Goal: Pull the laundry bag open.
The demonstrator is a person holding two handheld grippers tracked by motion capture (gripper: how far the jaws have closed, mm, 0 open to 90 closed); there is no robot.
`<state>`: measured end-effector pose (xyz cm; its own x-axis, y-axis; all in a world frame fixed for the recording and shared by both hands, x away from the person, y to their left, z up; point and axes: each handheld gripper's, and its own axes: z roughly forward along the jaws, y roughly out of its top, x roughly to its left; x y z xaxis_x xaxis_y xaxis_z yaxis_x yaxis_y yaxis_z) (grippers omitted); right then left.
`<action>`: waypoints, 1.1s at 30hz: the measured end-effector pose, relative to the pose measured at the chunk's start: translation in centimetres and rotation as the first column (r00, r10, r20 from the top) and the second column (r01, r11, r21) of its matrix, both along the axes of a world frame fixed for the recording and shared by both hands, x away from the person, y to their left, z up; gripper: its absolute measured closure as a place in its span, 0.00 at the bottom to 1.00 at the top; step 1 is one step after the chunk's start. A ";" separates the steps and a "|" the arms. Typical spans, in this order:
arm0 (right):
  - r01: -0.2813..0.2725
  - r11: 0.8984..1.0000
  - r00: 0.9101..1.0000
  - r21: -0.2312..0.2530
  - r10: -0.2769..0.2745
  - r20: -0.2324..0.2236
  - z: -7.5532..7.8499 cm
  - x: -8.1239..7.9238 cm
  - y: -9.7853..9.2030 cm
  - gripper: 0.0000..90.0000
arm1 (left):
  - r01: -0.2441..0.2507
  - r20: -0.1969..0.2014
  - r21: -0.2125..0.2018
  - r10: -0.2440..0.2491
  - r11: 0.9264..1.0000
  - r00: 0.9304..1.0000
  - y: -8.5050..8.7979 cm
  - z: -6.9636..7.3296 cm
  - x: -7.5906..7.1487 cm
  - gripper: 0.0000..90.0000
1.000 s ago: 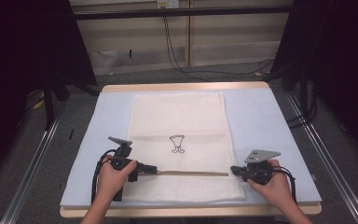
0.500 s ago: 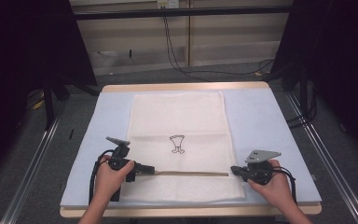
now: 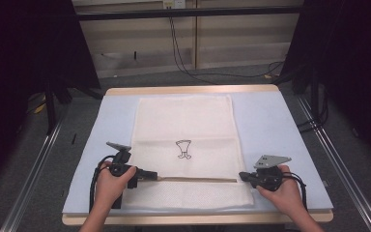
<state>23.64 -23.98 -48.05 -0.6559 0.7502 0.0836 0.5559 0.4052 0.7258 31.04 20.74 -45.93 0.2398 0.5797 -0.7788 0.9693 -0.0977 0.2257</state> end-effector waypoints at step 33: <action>0.004 1.000 1.000 0.007 -0.004 -0.003 0.0 0.0 -0.1 1.00 | -0.048 0.006 0.009 0.047 0.999 0.999 3.8 0.1 -0.7 0.97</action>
<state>23.68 -24.03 -48.08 -0.6523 0.7525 0.0908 0.5597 0.3975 0.7271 30.35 24.54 -45.84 0.2166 0.5977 -0.7719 0.9715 -0.0537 0.2310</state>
